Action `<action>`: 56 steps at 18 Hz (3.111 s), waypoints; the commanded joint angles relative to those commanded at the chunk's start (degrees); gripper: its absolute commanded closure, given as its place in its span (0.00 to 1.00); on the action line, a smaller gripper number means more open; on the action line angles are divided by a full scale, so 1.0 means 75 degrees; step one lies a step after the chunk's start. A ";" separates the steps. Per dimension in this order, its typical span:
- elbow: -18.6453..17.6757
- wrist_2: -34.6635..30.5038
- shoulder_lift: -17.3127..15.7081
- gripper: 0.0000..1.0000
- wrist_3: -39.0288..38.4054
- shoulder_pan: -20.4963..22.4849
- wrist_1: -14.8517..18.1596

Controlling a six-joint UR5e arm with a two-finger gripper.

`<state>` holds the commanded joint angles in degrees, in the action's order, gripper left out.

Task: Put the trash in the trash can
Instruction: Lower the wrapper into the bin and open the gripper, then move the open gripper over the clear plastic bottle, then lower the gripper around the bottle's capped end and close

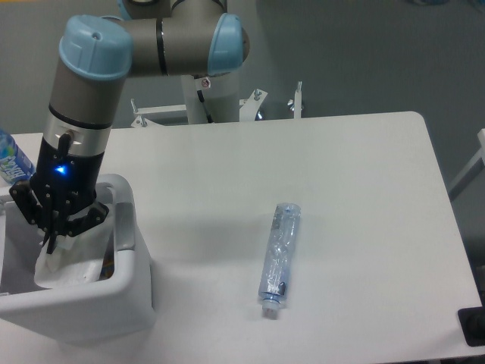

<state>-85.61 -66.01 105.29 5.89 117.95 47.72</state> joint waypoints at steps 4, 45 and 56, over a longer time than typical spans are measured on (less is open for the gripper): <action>0.0012 -0.0105 -0.0058 0.15 0.0433 0.0000 0.0012; 0.0446 -0.1944 0.1381 0.00 0.1499 0.3059 -0.0234; 0.0422 -0.2167 0.2695 0.00 0.1547 0.2719 -0.0375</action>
<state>-82.44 -82.26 125.50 17.49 138.35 44.91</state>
